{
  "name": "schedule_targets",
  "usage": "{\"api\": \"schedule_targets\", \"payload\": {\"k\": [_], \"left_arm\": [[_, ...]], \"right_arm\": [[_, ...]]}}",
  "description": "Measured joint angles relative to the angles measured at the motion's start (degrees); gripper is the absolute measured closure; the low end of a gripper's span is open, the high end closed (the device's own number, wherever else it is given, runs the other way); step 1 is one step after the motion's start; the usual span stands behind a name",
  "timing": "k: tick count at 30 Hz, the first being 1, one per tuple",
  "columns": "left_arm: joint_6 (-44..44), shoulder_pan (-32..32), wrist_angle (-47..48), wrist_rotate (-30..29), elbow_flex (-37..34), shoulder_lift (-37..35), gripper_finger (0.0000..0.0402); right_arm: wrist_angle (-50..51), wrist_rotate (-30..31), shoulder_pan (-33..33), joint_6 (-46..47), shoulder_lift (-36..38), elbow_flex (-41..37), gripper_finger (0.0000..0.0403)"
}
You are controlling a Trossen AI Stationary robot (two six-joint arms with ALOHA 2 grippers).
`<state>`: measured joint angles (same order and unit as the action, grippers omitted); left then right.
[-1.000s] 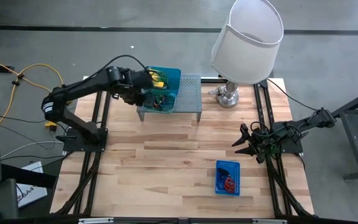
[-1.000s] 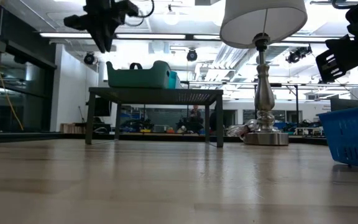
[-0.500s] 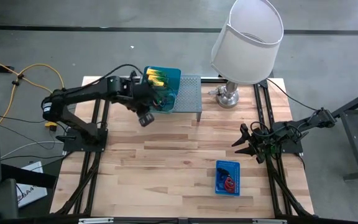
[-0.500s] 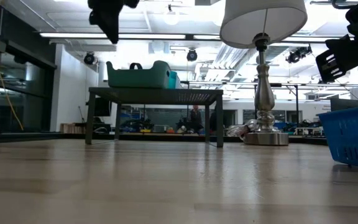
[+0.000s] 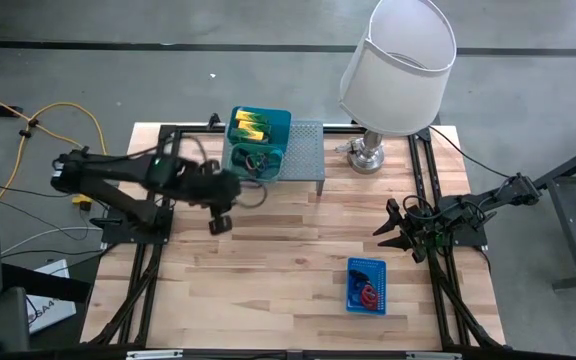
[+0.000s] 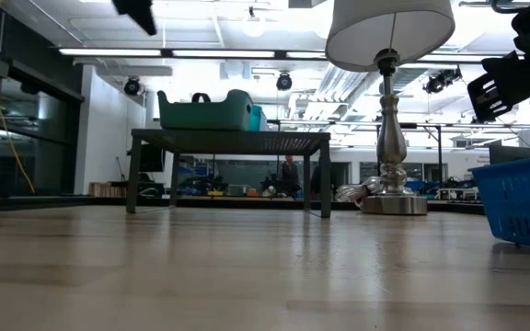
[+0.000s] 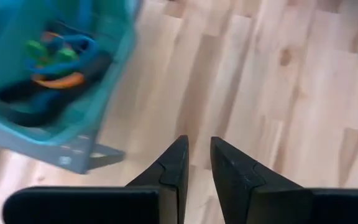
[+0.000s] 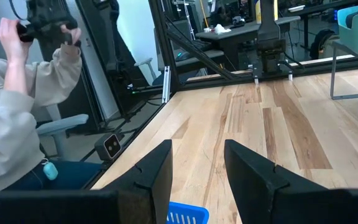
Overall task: Pick & Place Office Desk Supplies
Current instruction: Put the blue bin with spring keychains on the shelf
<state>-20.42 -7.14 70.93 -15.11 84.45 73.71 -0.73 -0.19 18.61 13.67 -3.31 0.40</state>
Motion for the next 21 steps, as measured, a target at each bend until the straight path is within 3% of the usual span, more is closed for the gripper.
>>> {"api": "schedule_targets", "payload": {"k": [12,21], "left_arm": [[-7.8,-9.4,-33.2,-0.3,-36.0,-17.6,0.0341],[-11.3,-10.1,-46.5,-3.8,-54.1,-28.6,0.0341]], "right_arm": [[0.0,0.0,0.0,0.0,0.0,0.0,0.0269],[0.0,0.0,0.0,0.0,0.0,0.0,0.0269]]}}
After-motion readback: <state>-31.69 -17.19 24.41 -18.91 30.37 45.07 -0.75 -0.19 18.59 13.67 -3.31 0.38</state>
